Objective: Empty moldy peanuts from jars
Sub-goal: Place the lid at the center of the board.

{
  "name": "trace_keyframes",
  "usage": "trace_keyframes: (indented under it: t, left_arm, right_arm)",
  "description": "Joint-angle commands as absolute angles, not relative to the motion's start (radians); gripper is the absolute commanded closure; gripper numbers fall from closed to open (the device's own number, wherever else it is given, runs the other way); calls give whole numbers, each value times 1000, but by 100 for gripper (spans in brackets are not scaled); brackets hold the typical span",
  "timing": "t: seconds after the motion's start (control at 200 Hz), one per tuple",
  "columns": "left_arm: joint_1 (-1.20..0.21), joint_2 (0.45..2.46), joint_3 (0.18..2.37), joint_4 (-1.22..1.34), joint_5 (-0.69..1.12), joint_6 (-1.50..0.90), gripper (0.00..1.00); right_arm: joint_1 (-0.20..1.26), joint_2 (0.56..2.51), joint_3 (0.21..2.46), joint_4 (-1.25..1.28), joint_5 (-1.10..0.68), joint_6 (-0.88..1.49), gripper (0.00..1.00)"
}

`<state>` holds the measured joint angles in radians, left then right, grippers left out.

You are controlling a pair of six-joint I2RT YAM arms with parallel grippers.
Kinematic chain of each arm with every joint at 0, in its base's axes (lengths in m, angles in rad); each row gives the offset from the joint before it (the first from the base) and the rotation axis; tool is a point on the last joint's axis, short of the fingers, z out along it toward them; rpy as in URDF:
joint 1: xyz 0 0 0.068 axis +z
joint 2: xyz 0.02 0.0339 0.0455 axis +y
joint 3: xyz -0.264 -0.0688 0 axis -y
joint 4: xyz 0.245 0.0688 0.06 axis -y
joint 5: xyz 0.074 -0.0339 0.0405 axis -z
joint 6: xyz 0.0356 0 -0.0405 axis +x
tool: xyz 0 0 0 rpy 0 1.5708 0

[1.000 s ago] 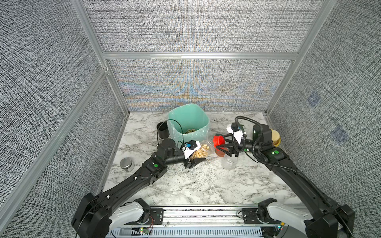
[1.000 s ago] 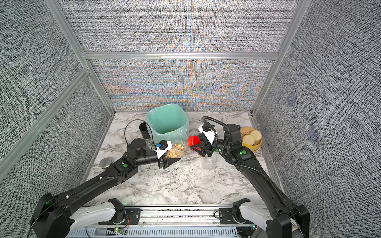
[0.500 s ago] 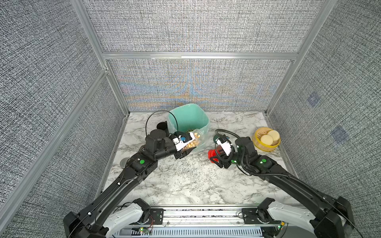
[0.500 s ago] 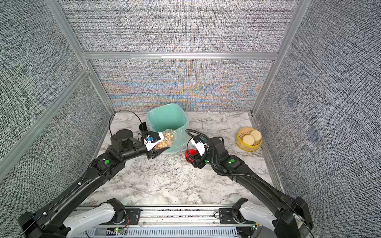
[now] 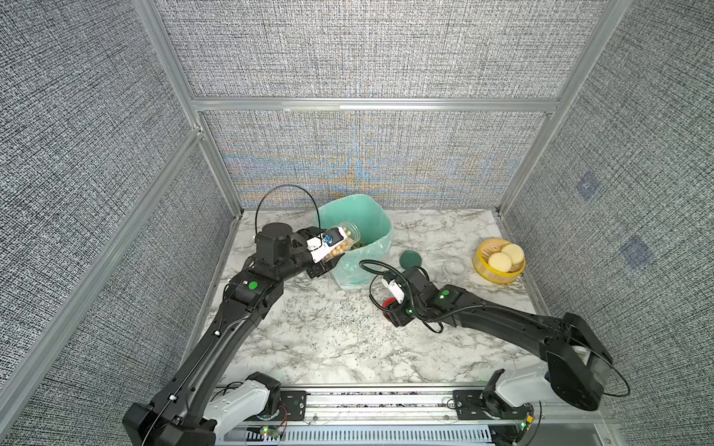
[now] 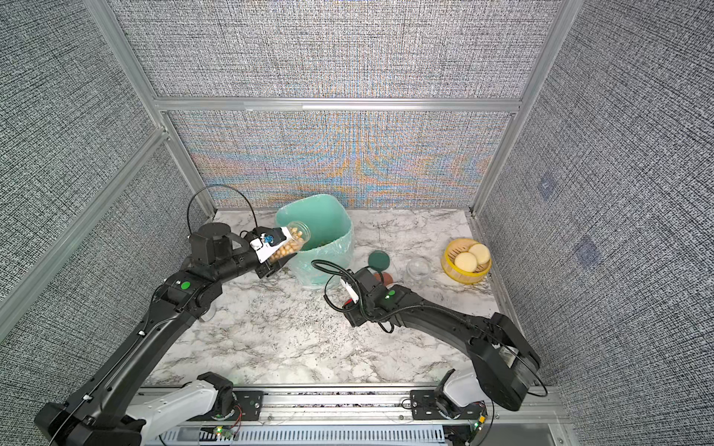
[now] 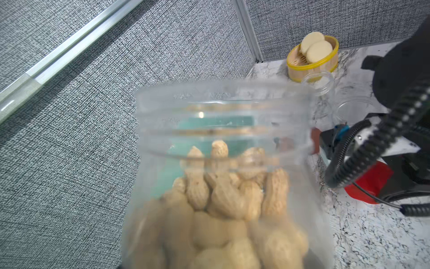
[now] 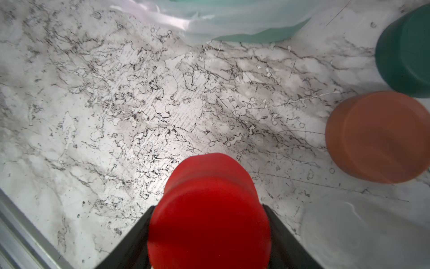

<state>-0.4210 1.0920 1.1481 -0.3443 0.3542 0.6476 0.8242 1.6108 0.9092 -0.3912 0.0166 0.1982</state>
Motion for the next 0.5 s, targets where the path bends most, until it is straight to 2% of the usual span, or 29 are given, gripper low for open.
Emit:
trace_keyframes:
  t: [0.0,0.1,0.25,0.305,0.37,0.495]
  left_arm:
    - [-405,1117,1181,-327,384,676,100]
    - [-385,1148,1205,-327,385,692,100]
    - [-353,1197,1250,-344,400,729,100]
    - [-343,1222,1281,-368,403,753,100]
    - [-336,1260,1332,-414,397,801,100]
    - [-330,1342,1447,-501,378,885,100]
  right_arm:
    - [842,1646,921,-375,56,234,100]
    - [849,1693,929,-400,97,230,100]
    - [857,1732,930,-413,126,221,91]
    - [859,1738,928,-409,124,221,87]
    - [859,1740,925,-401,122,222,77]
    - [859,1722,918,-379,104,210,67]
